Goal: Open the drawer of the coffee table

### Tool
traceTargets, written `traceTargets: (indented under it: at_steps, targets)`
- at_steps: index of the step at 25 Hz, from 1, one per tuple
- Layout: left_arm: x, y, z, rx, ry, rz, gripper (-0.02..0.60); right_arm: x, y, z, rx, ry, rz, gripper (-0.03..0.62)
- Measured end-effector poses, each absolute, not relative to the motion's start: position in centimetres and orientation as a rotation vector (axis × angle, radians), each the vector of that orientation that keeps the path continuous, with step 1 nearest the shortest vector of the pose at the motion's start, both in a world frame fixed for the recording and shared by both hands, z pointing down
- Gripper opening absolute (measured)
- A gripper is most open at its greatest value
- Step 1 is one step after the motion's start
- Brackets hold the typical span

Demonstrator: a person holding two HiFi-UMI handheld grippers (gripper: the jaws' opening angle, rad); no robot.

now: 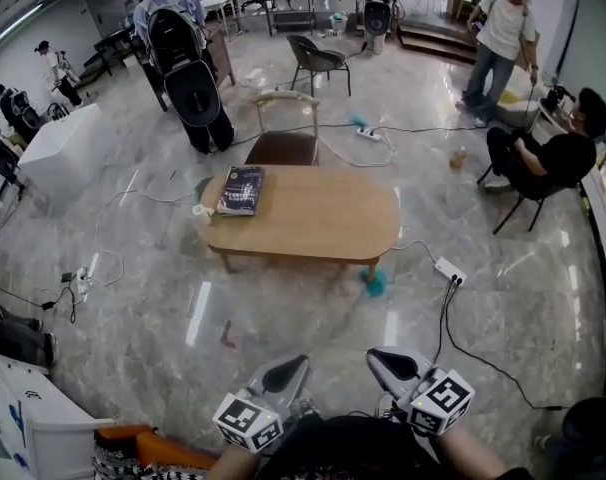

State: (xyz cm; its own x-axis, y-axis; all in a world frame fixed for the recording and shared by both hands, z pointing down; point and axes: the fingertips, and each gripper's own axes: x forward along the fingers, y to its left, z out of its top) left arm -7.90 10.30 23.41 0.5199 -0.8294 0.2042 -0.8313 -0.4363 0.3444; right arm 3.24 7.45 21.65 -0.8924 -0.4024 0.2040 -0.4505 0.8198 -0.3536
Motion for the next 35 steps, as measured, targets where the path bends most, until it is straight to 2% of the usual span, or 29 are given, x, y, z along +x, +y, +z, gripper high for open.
traceTargets:
  at_steps: [12, 22, 35]
  targets:
    - [-17.9, 10.7, 25.0, 2.388, -1.285, 0.043, 0.006, -2.5, 7.3, 21.4, 0.955, -2.809, 0.533, 0.002]
    - [-19.8, 11.7, 24.4, 2.425, -1.273, -0.019, 0.006, -1.2, 8.4, 21.2, 1.085, -2.752, 0.483, 0.002]
    - [-20.6, 7.3, 26.0, 2.359, -1.357, 0.047, 0.006, -0.2, 1.7, 21.8, 1.054, -2.775, 0.456, 0.002]
